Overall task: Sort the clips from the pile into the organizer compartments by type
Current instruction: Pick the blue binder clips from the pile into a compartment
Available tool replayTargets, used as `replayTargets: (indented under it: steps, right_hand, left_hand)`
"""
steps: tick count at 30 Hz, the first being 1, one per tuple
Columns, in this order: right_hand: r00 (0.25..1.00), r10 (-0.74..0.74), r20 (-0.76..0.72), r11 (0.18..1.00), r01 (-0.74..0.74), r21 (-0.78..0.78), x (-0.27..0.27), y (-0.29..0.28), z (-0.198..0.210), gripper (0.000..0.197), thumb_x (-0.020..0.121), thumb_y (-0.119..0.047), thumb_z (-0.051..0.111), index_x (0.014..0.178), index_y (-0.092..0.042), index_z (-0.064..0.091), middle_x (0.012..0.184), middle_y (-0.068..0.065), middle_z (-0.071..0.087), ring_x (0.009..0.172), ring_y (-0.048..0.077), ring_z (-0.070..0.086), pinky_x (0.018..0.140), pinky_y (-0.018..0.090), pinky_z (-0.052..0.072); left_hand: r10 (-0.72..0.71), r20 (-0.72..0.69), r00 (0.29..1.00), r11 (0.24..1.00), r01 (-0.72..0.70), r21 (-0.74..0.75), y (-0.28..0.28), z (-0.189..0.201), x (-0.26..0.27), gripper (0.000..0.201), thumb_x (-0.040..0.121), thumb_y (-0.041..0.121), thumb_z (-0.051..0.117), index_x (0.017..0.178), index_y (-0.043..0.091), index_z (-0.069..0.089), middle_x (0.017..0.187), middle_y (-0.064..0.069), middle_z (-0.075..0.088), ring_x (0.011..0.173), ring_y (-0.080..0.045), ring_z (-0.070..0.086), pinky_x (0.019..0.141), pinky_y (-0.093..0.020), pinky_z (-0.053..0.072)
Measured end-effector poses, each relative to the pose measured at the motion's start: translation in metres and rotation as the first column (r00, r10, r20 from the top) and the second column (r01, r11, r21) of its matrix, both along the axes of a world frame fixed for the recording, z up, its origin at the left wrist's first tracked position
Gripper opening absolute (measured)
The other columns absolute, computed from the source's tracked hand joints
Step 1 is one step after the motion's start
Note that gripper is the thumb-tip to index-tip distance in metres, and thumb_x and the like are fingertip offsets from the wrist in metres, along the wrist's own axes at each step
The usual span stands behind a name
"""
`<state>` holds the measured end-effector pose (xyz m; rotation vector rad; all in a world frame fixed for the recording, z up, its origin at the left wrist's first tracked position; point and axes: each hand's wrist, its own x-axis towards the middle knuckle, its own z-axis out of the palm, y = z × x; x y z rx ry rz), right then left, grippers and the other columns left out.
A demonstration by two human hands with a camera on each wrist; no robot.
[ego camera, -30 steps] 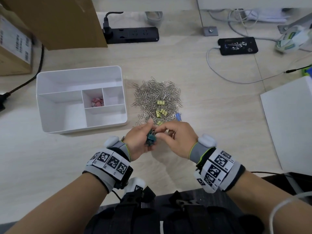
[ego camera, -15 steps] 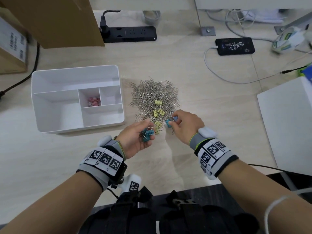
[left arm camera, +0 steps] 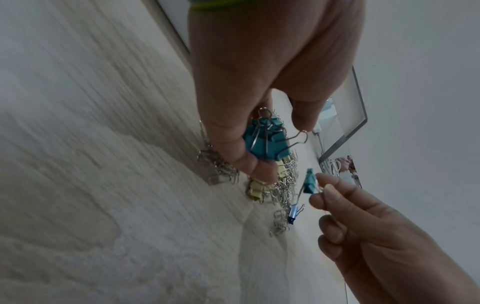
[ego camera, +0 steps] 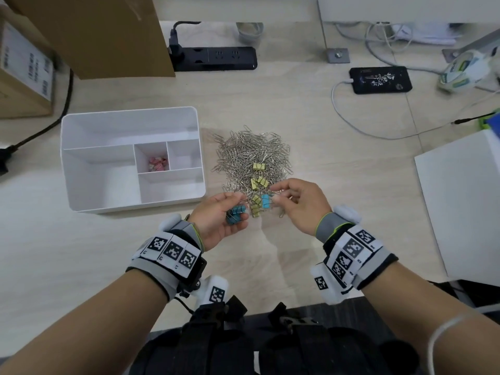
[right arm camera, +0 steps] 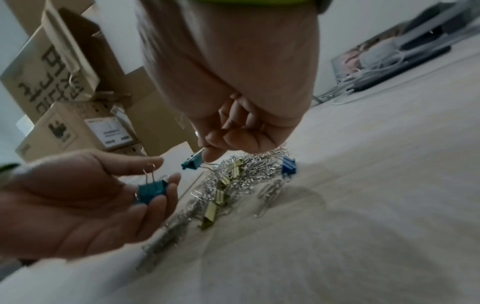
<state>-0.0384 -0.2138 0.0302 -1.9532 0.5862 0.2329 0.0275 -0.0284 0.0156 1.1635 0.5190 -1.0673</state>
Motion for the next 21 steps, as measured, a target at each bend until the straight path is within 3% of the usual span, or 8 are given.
replayTargets:
  steps: [3,5,9,11,14,16,19,21]
  right_hand:
    - [0.997,0.021,0.071,0.996,-0.026,0.081,0.004,0.006,0.009,0.019,0.084,-0.007,0.068,0.089,-0.025,0.069,0.069,0.004,0.069,0.061,0.015,0.059,0.061,0.030,0.051]
    - [0.993,0.052,0.102,0.993,-0.062,0.096,0.006,0.015,0.015,0.017,0.083,-0.005,0.069,0.088,-0.022,0.070,0.067,0.001,0.066,0.057,0.005,0.055,0.059,0.021,0.048]
    - [0.972,0.134,0.192,0.982,-0.156,0.107,0.018,0.044,0.032,0.022,0.082,-0.003,0.070,0.083,-0.025,0.068,0.062,-0.007,0.058,0.056,-0.001,0.049,0.060,0.012,0.044]
    - [0.957,0.183,0.225,0.980,-0.197,0.041,0.025,0.057,0.034,0.023,0.081,-0.008,0.071,0.084,-0.031,0.067,0.063,-0.011,0.059,0.057,-0.001,0.052,0.062,0.016,0.046]
    - [0.926,0.287,0.245,0.958,-0.276,-0.079,0.038,0.075,0.037,0.019,0.079,-0.018,0.075,0.089,-0.032,0.069,0.064,-0.015,0.060,0.058,0.003,0.053,0.063,0.025,0.050]
    - [0.918,0.305,0.253,0.952,-0.287,-0.109,0.045,0.087,0.041,0.014,0.077,-0.022,0.076,0.088,-0.028,0.070,0.063,-0.016,0.060,0.056,0.004,0.052,0.062,0.025,0.050]
    - [0.927,0.268,0.261,0.963,-0.251,-0.098,0.056,0.100,0.044,0.013,0.077,-0.024,0.077,0.087,-0.029,0.069,0.064,-0.013,0.062,0.054,0.003,0.052,0.059,0.016,0.046]
    - [0.936,0.252,0.247,0.967,-0.233,-0.105,0.063,0.109,0.040,0.011,0.079,-0.025,0.075,0.087,-0.029,0.068,0.066,-0.012,0.061,0.053,0.001,0.051,0.057,0.012,0.043]
  left_hand:
    - [0.007,0.001,1.000,1.000,-0.007,-0.024,0.005,0.006,0.003,0.019,0.098,0.020,0.055,0.110,0.006,0.061,0.083,-0.014,0.064,0.066,-0.021,0.063,0.056,-0.031,0.059]
    - [0.009,0.002,1.000,0.999,-0.009,-0.044,0.008,0.013,0.003,0.022,0.096,0.026,0.057,0.107,0.007,0.061,0.084,-0.014,0.063,0.064,-0.020,0.064,0.055,-0.029,0.058]
    - [-0.047,0.047,0.998,0.989,0.053,-0.135,0.023,0.023,0.008,0.056,0.079,0.045,0.064,0.117,0.004,0.060,0.091,-0.013,0.063,0.075,-0.020,0.064,0.068,-0.031,0.060]
    - [-0.055,0.087,0.995,0.982,0.070,-0.177,0.032,0.029,0.013,0.053,0.081,0.042,0.065,0.117,0.003,0.060,0.093,-0.012,0.063,0.078,-0.019,0.064,0.070,-0.030,0.059]
    - [0.032,0.101,0.994,0.988,-0.016,-0.151,0.048,0.038,0.020,0.028,0.076,0.028,0.070,0.094,0.009,0.059,0.082,-0.010,0.064,0.067,-0.016,0.063,0.059,-0.025,0.056]
    - [0.090,0.104,0.990,0.988,-0.075,-0.134,0.061,0.040,0.025,0.024,0.074,0.022,0.073,0.087,0.009,0.059,0.075,-0.010,0.063,0.062,-0.015,0.062,0.055,-0.024,0.054]
    - [0.143,0.122,0.982,0.987,-0.132,-0.087,0.074,0.043,0.031,0.028,0.077,0.020,0.076,0.096,0.004,0.062,0.075,-0.009,0.063,0.062,-0.016,0.059,0.053,-0.023,0.053]
    - [0.172,0.218,0.961,0.984,-0.177,0.005,0.083,0.045,0.040,0.031,0.083,0.016,0.075,0.105,-0.002,0.063,0.079,-0.010,0.063,0.061,-0.017,0.058,0.055,-0.024,0.053]
